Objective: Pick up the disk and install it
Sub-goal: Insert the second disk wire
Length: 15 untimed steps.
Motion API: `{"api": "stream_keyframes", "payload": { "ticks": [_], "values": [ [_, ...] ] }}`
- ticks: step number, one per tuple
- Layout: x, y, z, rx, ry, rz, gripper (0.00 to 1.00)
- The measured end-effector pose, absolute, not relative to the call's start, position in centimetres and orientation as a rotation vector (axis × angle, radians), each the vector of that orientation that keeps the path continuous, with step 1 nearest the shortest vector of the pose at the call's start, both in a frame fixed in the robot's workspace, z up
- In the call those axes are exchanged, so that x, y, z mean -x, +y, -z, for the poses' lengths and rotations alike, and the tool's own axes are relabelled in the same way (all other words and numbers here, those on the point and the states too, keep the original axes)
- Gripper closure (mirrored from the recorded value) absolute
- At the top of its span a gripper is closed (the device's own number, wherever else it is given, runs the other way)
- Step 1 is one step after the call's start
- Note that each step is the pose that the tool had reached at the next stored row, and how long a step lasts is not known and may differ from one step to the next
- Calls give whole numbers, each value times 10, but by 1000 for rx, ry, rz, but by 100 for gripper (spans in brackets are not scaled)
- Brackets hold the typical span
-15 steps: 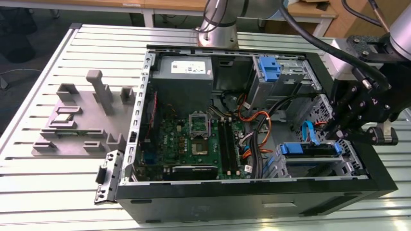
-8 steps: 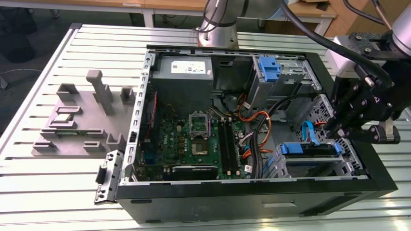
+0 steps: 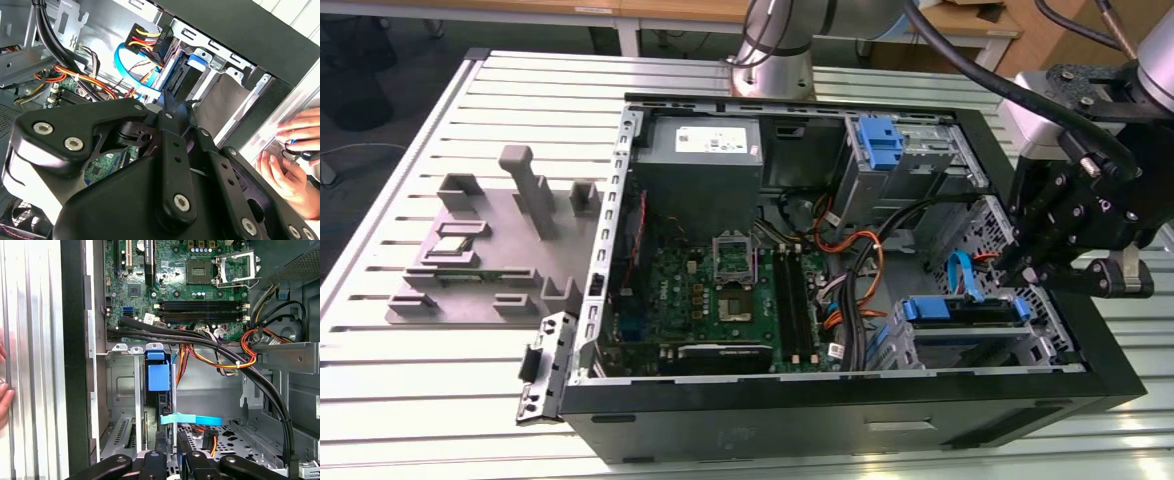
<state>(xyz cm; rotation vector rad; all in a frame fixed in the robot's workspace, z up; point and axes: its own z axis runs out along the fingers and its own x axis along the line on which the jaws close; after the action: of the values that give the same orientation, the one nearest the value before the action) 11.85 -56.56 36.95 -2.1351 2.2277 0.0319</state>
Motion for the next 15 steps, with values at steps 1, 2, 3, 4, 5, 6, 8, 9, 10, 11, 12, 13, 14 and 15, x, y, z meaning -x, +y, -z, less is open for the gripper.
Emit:
{"api": "stream_keyframes", "payload": {
  "ticks": [1, 2, 3, 4, 5, 6, 8, 9, 10, 11, 12, 13, 14, 15],
  "values": [
    [-119, -566, -370, 2135, 2228, -32, 76],
    [-118, -566, -370, 2135, 2228, -32, 76],
    [-118, -566, -370, 2135, 2228, -32, 76],
    [-119, -566, -370, 2135, 2228, -32, 76],
    [-119, -566, -370, 2135, 2228, -32, 76],
    [-119, -566, -370, 2136, 2228, -32, 76],
    [-121, -566, -370, 2135, 2228, -32, 76],
    [-123, -565, -370, 2135, 2228, -32, 76],
    [-124, -565, -370, 2135, 2228, -32, 76],
    [-125, -565, -369, 2135, 2228, -32, 76],
    [-126, -565, -369, 2135, 2228, -32, 76],
    [-126, -565, -369, 2135, 2228, -32, 76],
    [-127, -564, -369, 2135, 2228, -32, 76],
    [-127, -563, -369, 2135, 2228, -32, 76]
  ]
}}
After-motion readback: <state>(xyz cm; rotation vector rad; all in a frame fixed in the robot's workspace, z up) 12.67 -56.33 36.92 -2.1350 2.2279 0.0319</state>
